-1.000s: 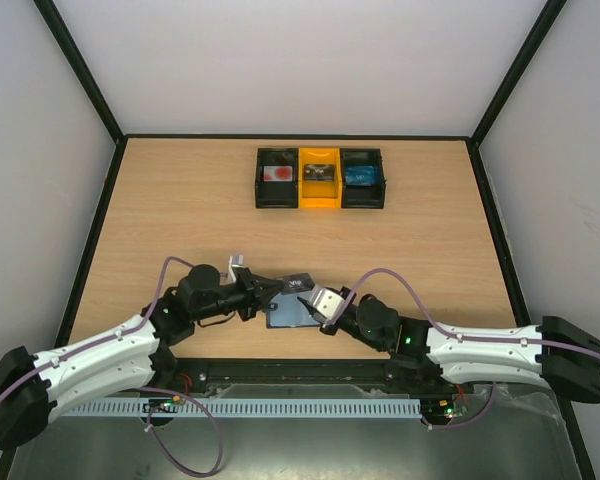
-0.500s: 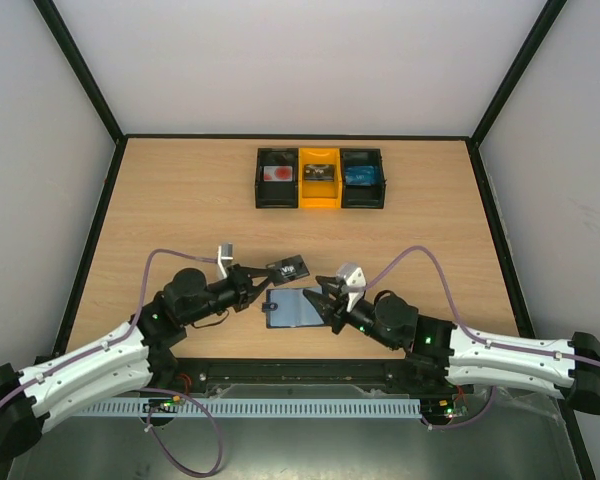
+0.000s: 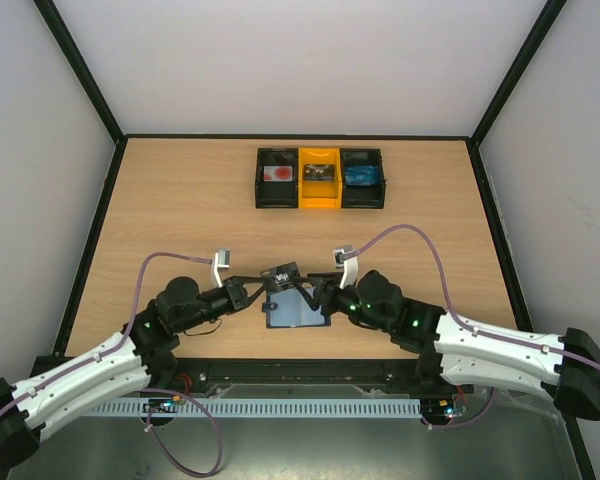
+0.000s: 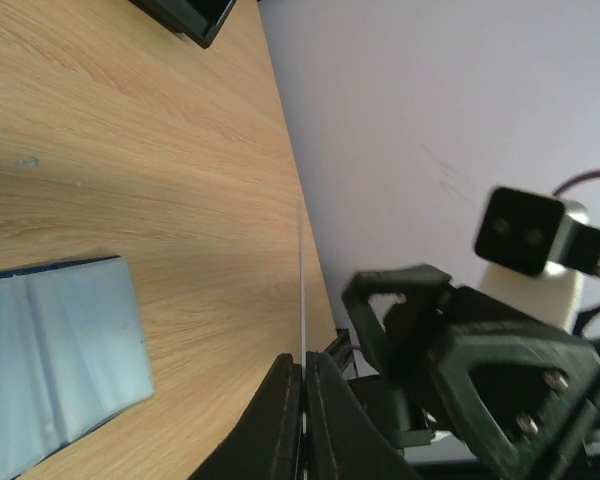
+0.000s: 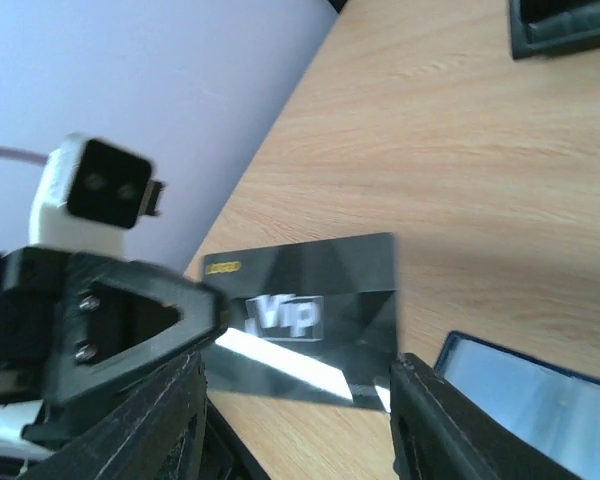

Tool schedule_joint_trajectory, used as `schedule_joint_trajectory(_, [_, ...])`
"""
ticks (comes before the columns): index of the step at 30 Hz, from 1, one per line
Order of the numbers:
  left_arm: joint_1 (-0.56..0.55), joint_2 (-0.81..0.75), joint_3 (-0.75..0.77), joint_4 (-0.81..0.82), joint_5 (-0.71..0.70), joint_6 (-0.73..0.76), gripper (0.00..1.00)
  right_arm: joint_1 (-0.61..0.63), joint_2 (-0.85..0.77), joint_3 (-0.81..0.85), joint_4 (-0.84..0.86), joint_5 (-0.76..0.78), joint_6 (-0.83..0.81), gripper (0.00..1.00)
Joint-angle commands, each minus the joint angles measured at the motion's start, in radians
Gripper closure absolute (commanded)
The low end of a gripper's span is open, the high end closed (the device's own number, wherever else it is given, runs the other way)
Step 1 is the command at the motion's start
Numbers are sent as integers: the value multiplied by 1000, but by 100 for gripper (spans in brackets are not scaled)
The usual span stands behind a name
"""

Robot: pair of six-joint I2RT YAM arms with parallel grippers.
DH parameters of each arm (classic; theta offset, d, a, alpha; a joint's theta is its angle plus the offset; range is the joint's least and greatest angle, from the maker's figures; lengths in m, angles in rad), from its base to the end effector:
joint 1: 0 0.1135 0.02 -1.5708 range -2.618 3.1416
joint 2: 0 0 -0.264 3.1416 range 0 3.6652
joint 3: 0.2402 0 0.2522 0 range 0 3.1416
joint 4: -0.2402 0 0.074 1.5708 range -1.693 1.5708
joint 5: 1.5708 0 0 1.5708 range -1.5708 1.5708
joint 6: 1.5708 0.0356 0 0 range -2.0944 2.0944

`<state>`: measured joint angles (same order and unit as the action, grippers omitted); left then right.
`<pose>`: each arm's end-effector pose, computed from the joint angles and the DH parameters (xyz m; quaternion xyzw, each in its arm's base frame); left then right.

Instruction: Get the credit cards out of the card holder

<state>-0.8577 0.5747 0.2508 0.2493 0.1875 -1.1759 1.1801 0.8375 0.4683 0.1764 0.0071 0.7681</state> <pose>0.0986 -0.1241 0.2278 -0.0527 0.7306 -0.6121 0.2979 0.0768 0.1857 0.2562 -0.1557 0.7560 0.5244 0.3595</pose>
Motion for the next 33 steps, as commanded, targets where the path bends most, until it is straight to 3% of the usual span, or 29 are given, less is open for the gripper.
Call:
schedule_joint_trajectory(1, [5,-59,-23,4,22,67,97,-79,18,-70,117,-150,160,50])
schedule_joint_trajectory(10, [6,-122,-28,13,35,96,97,-100,23,-169,369,-258,269,51])
schedule_joint_trajectory(19, [6,-126,-60,101,97,75,97,-103,23,-227,521,-261,362,70])
schedule_joint_trajectory(28, [5,-145,-85,138,122,49,97,-103,17,-260,584,-258,405,98])
schedule_joint_trajectory(33, [6,-148,-94,139,124,45,97,-103,-19,-292,587,-229,413,98])
